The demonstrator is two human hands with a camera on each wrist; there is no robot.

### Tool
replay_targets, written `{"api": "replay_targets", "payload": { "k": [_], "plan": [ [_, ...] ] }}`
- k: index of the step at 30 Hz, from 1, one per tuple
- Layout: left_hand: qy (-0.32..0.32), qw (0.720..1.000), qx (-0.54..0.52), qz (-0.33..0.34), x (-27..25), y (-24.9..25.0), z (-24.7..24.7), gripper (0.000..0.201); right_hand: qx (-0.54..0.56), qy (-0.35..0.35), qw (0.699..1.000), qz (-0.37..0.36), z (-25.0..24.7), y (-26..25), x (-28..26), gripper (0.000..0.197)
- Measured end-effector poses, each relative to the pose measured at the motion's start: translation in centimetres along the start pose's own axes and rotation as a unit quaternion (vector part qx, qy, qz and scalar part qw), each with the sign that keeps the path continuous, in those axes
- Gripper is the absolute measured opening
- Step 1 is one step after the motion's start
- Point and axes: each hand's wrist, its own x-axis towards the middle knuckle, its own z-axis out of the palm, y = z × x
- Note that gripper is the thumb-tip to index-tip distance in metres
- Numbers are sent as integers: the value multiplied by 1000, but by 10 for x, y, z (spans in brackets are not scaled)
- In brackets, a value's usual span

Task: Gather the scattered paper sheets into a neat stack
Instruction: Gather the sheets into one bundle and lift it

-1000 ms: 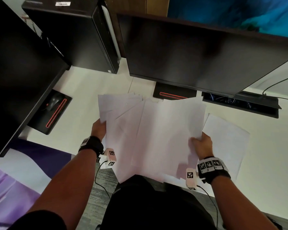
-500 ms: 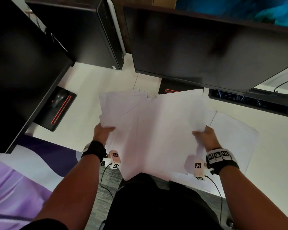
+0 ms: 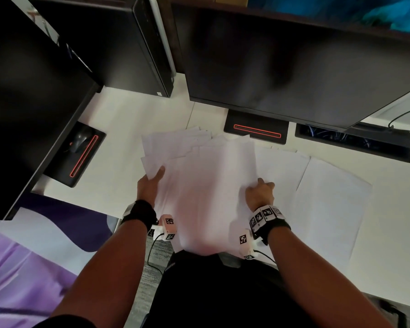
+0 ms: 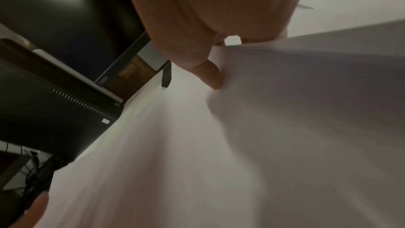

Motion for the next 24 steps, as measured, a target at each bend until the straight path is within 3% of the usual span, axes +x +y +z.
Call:
{"api": "replay_targets", "payload": {
  "k": [3, 7, 12, 14, 17, 19, 21, 24],
  "plan": [
    [-10, 1000, -9, 2, 0, -2, -1, 48, 37, -16, 999, -4, 5, -3, -4, 46],
    [-25, 1000, 14, 6, -2, -2, 0, 47, 18, 42, 998, 33, 13, 0, -16, 51],
    [-22, 999, 21, 22, -3, -2, 3, 46, -31, -32, 999, 3, 22, 3, -21, 40],
    [-23, 999, 18, 24, -2, -1, 4, 46, -67, 13, 997, -23, 22, 1, -24, 43],
    [-29, 999, 20, 22, -1, -2, 3, 48, -107, 75, 991, -5, 14, 5, -24, 59],
    [-32, 999, 20, 21, 0, -2, 3, 49, -90, 66, 994, 13, 12, 10, -20, 59],
    [-32, 999, 15, 19, 2, -4, 4, 49, -66, 37, 997, 22, 12, 13, -19, 45],
    [-29, 999, 9, 23, 2, -8, 4, 51, -103, -30, 994, 0, 13, 12, -23, 36]
  ]
}}
